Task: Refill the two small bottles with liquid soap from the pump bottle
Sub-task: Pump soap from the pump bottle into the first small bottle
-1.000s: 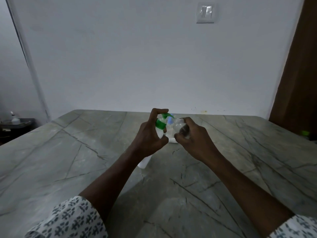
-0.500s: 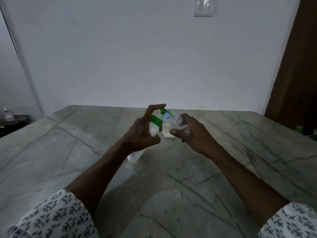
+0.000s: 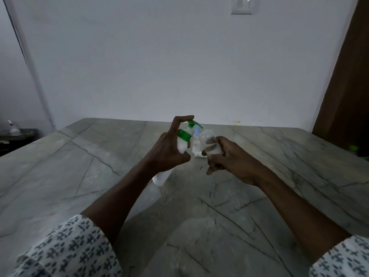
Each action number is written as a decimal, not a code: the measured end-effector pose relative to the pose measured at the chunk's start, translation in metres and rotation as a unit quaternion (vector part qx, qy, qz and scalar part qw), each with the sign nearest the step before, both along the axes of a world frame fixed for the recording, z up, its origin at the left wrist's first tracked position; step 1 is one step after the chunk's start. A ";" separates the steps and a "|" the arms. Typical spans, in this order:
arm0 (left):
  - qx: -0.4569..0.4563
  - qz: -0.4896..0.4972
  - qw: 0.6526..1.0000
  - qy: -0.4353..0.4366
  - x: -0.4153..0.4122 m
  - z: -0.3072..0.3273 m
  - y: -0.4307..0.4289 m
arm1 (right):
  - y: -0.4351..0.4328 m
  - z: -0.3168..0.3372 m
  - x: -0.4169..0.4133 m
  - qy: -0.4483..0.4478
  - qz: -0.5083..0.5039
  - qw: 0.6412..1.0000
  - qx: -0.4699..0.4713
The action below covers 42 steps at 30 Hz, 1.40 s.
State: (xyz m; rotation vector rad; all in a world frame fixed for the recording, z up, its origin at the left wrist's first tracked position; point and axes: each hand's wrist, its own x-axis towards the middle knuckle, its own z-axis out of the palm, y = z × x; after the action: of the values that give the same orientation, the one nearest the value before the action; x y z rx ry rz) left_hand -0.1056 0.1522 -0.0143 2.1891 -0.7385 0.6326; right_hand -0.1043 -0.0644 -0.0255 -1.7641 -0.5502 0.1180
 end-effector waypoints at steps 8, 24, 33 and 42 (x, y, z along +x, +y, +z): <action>-0.015 0.010 1.000 -0.004 0.000 0.000 0.002 | -0.005 -0.007 0.005 0.003 -0.028 0.992 0.119; 0.009 0.011 1.000 0.018 0.003 0.001 0.006 | -0.007 -0.011 0.004 -0.066 -0.058 0.990 0.110; 0.037 0.015 0.999 0.001 0.002 -0.001 0.003 | -0.009 -0.003 0.001 -0.075 -0.119 0.987 0.078; 0.061 -0.001 0.998 -0.009 -0.001 0.002 0.007 | -0.011 -0.005 -0.003 -0.029 -0.081 0.990 0.109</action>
State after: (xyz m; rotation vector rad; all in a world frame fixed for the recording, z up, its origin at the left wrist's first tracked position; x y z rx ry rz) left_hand -0.1064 0.1594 -0.0125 2.2959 -0.8072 0.6209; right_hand -0.1074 -0.0757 -0.0306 -1.5945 -0.4416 -0.1029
